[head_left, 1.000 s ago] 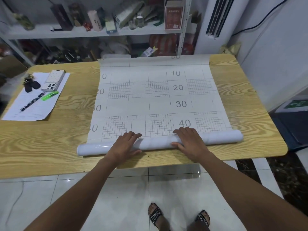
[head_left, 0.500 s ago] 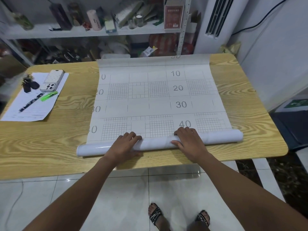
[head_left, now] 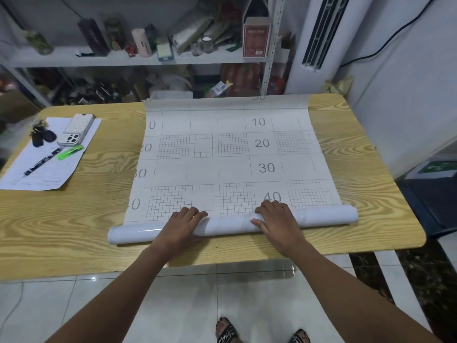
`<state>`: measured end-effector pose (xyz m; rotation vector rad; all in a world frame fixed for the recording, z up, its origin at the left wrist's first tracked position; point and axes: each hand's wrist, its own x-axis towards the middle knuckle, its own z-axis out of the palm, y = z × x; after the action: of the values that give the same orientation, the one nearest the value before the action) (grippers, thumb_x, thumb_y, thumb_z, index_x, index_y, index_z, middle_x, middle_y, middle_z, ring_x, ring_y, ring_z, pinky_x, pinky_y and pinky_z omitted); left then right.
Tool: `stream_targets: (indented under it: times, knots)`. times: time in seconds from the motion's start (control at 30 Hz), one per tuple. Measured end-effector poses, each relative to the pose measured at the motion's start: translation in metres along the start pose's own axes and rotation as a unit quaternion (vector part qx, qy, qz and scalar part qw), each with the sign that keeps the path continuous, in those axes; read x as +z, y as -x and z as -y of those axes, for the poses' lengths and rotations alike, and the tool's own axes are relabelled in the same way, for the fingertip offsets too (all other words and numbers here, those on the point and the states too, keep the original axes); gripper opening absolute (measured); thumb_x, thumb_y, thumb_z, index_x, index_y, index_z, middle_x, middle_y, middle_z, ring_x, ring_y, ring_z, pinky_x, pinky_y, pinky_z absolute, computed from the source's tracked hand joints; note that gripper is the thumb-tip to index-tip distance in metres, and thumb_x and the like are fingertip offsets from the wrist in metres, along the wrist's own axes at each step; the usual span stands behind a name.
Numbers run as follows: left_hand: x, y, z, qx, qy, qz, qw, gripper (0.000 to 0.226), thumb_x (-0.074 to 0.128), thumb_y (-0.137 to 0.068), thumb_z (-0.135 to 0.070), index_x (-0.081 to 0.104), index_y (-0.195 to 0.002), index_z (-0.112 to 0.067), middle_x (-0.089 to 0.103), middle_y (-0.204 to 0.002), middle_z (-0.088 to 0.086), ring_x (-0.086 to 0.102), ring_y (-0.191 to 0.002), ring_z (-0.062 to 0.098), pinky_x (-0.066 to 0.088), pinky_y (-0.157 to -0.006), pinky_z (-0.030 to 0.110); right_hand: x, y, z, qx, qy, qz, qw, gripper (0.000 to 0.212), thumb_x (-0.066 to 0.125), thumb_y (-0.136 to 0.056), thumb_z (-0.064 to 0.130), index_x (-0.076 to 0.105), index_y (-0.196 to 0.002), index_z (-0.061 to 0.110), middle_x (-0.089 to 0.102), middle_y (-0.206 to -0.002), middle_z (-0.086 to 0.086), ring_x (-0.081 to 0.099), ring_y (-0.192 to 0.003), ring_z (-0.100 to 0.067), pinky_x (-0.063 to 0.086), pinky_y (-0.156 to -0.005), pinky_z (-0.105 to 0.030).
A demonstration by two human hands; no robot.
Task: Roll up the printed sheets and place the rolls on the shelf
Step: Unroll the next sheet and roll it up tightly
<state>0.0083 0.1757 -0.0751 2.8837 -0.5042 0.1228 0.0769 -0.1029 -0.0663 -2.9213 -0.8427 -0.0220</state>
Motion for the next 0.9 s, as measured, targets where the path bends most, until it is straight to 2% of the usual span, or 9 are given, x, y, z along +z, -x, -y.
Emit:
stream_targets:
  times: [0.07, 0.13, 0.23, 0.43, 0.53, 0.67, 0.9]
  knots:
    - [0.000, 0.000, 0.000, -0.002, 0.002, 0.001, 1.000, 0.064, 0.083, -0.056, -0.030, 0.046, -0.108, -0.019, 0.056, -0.093, 0.001, 0.037, -0.081, 0.015, 0.044, -0.060, 0.030, 0.001, 0.000, -0.001, -0.001, -0.003, -0.006, 1.000, 0.047, 0.026, -0.091, 0.048, 0.063, -0.098, 0.020, 0.059, -0.097, 0.002, 0.056, -0.086, -0.019, 0.034, -0.085, -0.031]
    - [-0.001, 0.000, 0.000, -0.004, 0.004, 0.006, 1.000, 0.055, 0.077, -0.061, -0.030, 0.046, -0.105, -0.020, 0.055, -0.094, -0.002, 0.038, -0.081, 0.014, 0.044, -0.059, 0.029, 0.001, 0.002, -0.001, -0.006, -0.006, -0.005, 1.000, 0.047, 0.026, -0.091, 0.048, 0.063, -0.101, 0.020, 0.059, -0.099, 0.002, 0.056, -0.089, -0.020, 0.036, -0.086, -0.032]
    - [-0.003, 0.001, 0.002, -0.004, 0.002, 0.009, 1.000, 0.039, 0.052, -0.071, -0.041, 0.046, -0.104, -0.021, 0.048, -0.097, -0.006, 0.039, -0.082, 0.013, 0.045, -0.061, 0.029, 0.000, 0.004, -0.002, -0.004, -0.020, -0.015, 1.000, 0.047, 0.028, -0.091, 0.048, 0.061, -0.106, 0.019, 0.059, -0.102, 0.001, 0.056, -0.091, -0.021, 0.045, -0.084, -0.036]
    - [-0.005, 0.001, 0.002, -0.015, 0.004, 0.031, 0.999, 0.042, 0.044, -0.078, -0.047, 0.049, -0.109, -0.019, 0.057, -0.097, -0.002, 0.040, -0.087, 0.012, 0.044, -0.069, 0.030, -0.001, 0.006, -0.001, -0.008, -0.039, -0.008, 0.999, 0.049, 0.029, -0.091, 0.053, 0.058, -0.111, 0.019, 0.058, -0.106, 0.001, 0.054, -0.093, -0.021, 0.045, -0.086, -0.036]
    - [-0.006, 0.002, 0.002, -0.017, -0.005, 0.047, 0.999, 0.044, 0.041, -0.082, -0.050, 0.053, -0.110, -0.019, 0.056, -0.097, -0.004, 0.039, -0.089, 0.011, 0.037, -0.074, 0.027, 0.002, 0.009, -0.003, -0.009, -0.052, -0.006, 0.999, 0.050, 0.031, -0.091, 0.055, 0.056, -0.114, 0.018, 0.058, -0.110, 0.001, 0.053, -0.098, -0.021, 0.042, -0.090, -0.037]
    - [-0.010, 0.002, 0.001, -0.005, -0.010, 0.056, 0.998, 0.043, 0.037, -0.085, -0.049, 0.055, -0.110, -0.019, 0.056, -0.095, -0.005, 0.038, -0.088, 0.011, 0.033, -0.076, 0.026, 0.004, 0.011, -0.005, -0.012, -0.057, 0.004, 0.998, 0.055, 0.032, -0.089, 0.060, 0.054, -0.119, 0.019, 0.058, -0.112, 0.001, 0.052, -0.101, -0.021, 0.034, -0.092, -0.035]
    - [-0.015, 0.001, -0.001, -0.005, 0.004, 0.074, 0.997, 0.050, 0.027, -0.090, -0.054, 0.055, -0.110, -0.017, 0.057, -0.094, -0.003, 0.037, -0.088, 0.013, 0.027, -0.076, 0.027, 0.000, 0.012, -0.006, -0.019, -0.079, 0.008, 0.997, 0.065, 0.032, -0.085, 0.068, 0.052, -0.121, 0.018, 0.058, -0.112, 0.001, 0.052, -0.101, -0.020, 0.033, -0.093, -0.034]
